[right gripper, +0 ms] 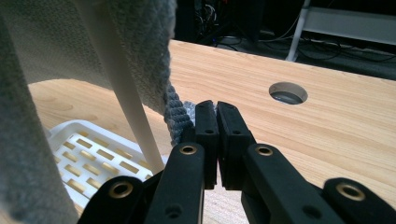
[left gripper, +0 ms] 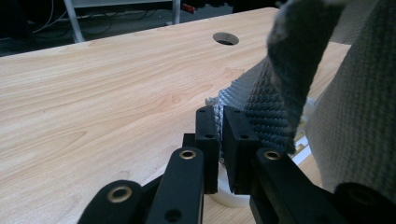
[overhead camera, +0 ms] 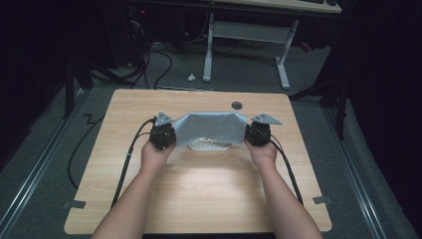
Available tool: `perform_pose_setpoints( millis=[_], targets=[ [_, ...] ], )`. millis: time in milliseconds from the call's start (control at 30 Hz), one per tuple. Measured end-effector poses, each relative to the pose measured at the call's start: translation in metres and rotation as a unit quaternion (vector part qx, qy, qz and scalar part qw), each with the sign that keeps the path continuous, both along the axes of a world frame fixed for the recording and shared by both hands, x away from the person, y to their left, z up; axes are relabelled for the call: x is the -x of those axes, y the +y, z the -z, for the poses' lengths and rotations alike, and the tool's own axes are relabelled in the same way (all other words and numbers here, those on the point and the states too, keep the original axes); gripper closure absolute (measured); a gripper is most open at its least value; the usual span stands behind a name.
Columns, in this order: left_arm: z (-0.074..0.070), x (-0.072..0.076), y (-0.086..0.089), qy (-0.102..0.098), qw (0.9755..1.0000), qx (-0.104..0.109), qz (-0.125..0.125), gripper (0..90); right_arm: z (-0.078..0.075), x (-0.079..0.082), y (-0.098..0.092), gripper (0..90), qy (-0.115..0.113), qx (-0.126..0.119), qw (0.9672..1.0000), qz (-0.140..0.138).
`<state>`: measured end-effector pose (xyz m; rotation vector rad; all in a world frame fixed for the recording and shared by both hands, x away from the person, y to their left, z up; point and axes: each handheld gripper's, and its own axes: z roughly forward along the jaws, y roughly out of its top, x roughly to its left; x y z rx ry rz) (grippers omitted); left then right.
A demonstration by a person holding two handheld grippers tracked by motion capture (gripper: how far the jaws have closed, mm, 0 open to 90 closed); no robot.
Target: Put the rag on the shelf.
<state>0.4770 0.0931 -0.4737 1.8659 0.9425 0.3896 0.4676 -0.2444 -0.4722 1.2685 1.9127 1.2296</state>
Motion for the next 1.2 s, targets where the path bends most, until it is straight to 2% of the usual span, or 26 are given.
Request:
perform_pose_setpoints(
  millis=[100, 133, 233, 633, 667, 867, 1000, 1200],
  targets=[
    [-0.001, 0.000, 0.001, -0.003, 1.0000, -0.001, -0.003, 81.9, 0.000, 0.000, 0.000, 85.7, 0.000, 0.002, 1.0000, 0.001],
    [-0.001, 0.001, 0.004, -0.003, 1.0000, 0.000, -0.006, 76.9, -0.001, 0.001, -0.001, 84.3, 0.002, 0.003, 1.0000, 0.005],
    [-0.003, 0.001, 0.010, -0.004, 0.9999, 0.004, -0.013, 71.5, -0.002, 0.001, -0.004, 83.3, 0.002, 0.005, 1.0000, 0.008],
    [-0.010, 0.005, 0.030, -0.011, 0.9992, 0.006, -0.038, 69.3, -0.014, 0.005, -0.017, 74.1, -0.009, 0.008, 0.9997, 0.022],
    [-0.012, 0.006, 0.033, -0.012, 0.9991, 0.008, -0.041, 69.3, -0.016, 0.005, -0.020, 73.3, -0.011, 0.001, 0.9996, 0.026],
    [-0.015, 0.008, 0.040, -0.020, 0.9985, 0.009, -0.051, 66.9, -0.023, 0.007, -0.029, 73.2, -0.015, 0.002, 0.9993, 0.034],
    [-0.018, 0.010, 0.053, -0.024, 0.9976, 0.021, -0.062, 63.5, -0.025, 0.009, -0.035, 73.1, -0.017, 0.008, 0.9992, 0.037],
    [-0.018, 0.011, 0.063, -0.024, 0.9967, 0.019, -0.075, 62.6, -0.025, 0.011, -0.039, 73.0, -0.016, 0.010, 0.9990, 0.040]
  ],
)
